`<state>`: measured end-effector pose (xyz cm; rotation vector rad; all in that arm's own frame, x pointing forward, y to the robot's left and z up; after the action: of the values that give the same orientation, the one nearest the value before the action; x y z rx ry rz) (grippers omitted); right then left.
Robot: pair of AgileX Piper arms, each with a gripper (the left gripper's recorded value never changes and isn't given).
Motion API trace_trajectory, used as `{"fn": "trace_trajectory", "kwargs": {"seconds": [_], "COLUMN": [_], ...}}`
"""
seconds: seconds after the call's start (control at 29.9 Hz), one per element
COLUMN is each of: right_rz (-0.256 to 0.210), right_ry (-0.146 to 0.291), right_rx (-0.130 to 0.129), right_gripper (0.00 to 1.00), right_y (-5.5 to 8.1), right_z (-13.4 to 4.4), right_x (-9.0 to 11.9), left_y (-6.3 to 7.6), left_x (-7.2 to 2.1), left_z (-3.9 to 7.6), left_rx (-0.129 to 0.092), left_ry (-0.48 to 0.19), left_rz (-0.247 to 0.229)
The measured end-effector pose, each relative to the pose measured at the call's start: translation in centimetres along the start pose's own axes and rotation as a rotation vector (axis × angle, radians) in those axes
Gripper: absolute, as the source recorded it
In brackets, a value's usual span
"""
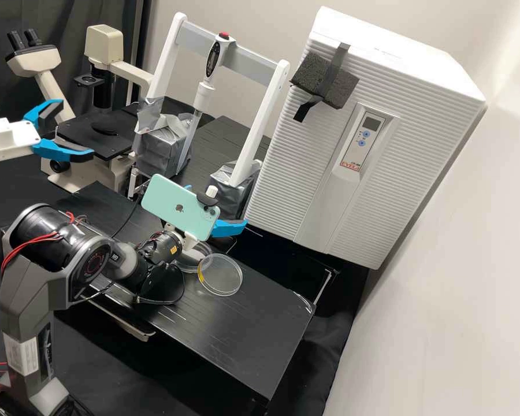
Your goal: Use the pipette
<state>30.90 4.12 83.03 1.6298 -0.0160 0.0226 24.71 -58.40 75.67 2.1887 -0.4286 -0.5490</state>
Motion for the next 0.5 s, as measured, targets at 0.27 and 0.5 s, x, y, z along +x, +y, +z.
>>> {"fn": "trace_trajectory", "kwargs": {"seconds": [0.27,0.5], "right_rz": [0.000,0.000], "right_ry": [0.000,0.000], "right_rx": [0.000,0.000], "right_gripper": [1.00,1.00], "right_y": [0.0,0.0], "right_z": [0.0,0.0], "right_x": [0.0,0.0], "left_y": [-3.4,-4.8], "left_x": [0.74,0.53], "left_z": [2.0,2.2], "left_rx": [-0.017,-0.092], "left_ry": [-0.066,-0.073], "left_rz": [-0.113,-0.167]}}
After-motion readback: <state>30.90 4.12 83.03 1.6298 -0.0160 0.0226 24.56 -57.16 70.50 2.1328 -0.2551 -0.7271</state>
